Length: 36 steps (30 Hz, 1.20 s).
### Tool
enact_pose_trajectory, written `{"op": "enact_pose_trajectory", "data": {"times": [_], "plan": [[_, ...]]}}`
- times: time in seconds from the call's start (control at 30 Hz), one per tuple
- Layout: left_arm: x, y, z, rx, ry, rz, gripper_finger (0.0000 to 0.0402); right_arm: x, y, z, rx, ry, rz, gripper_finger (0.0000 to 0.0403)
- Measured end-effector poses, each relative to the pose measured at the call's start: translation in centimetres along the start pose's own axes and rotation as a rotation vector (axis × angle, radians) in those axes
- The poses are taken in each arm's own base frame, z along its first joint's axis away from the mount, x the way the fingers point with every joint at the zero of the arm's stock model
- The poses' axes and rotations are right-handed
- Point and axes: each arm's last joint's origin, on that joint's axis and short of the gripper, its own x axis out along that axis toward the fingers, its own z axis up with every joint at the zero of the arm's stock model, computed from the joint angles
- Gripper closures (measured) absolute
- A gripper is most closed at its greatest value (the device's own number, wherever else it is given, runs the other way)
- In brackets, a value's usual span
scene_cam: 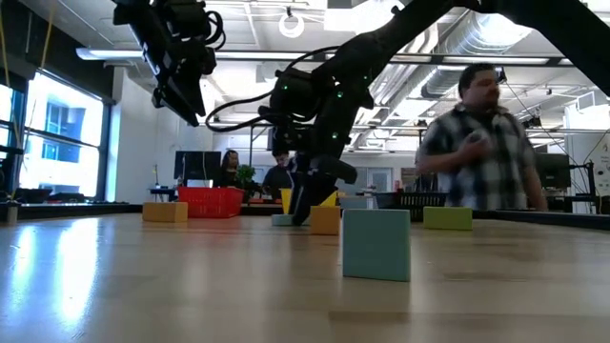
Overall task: Sort & place blocks by color
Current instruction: Put the blue block into the yellow basket
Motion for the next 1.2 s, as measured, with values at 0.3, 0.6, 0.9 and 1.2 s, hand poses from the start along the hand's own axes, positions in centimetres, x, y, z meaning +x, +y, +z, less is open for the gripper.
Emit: {"op": "enact_pose_trajectory", "data": {"times": [0.3, 0.6, 0.9, 1.2], "plan": [[0.0, 0.0, 0.0, 0.017, 0.000, -0.001, 0.0194, -0.6, -0.4, 0.2, 0.182, -0.053, -0.003, 0.0305], [0.0, -0.1, 0.0, 0.066, 0.000, -0.004, 0.0194, -5.3, -3.4, 0.8, 0.418, -0.247, -0.124, 0.0305], [0.1, -0.5, -0.2, 0.120, 0.025, -0.016, 0.0194, -9.8, -8.2, -0.8, 0.665, -0.428, -0.316, 0.0306], [0.4, -2.4, -0.7, 0.244, 0.071, -0.061, 0.0194, -10.8, -12.4, -4.3, 0.907, -0.475, -0.420, 0.0306]]}}
